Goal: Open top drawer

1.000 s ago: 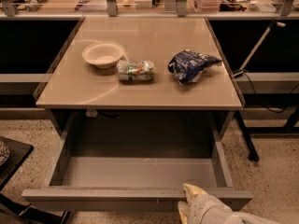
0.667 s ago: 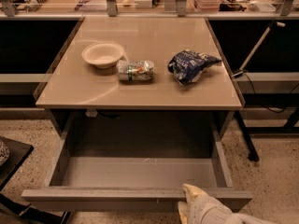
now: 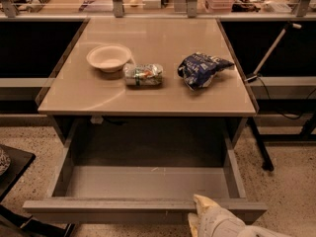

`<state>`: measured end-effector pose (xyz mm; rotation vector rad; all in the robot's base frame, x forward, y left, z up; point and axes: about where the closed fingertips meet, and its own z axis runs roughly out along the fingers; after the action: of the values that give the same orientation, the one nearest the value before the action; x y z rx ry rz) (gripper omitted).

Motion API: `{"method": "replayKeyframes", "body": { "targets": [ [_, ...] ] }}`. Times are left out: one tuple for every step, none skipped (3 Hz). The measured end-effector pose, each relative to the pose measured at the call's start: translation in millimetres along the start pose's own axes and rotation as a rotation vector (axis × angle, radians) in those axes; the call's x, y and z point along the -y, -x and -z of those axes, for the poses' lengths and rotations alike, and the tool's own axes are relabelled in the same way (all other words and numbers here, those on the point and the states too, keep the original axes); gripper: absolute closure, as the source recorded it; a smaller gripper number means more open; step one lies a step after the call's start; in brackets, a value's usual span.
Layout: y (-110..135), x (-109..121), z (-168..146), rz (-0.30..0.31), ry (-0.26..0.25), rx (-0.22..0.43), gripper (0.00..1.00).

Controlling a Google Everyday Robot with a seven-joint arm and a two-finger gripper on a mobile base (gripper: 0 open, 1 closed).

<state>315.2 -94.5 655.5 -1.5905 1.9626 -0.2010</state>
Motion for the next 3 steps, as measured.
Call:
{"method": "replayKeyframes", "body": {
  "targets": [
    [0.0, 0.0, 0.0, 0.0, 0.0, 0.0, 0.36],
    [0.0, 0.0, 0.0, 0.0, 0.0, 0.0, 0.12],
    [0.0, 0.0, 0.0, 0.0, 0.0, 0.0, 0.0]
  ]
}}
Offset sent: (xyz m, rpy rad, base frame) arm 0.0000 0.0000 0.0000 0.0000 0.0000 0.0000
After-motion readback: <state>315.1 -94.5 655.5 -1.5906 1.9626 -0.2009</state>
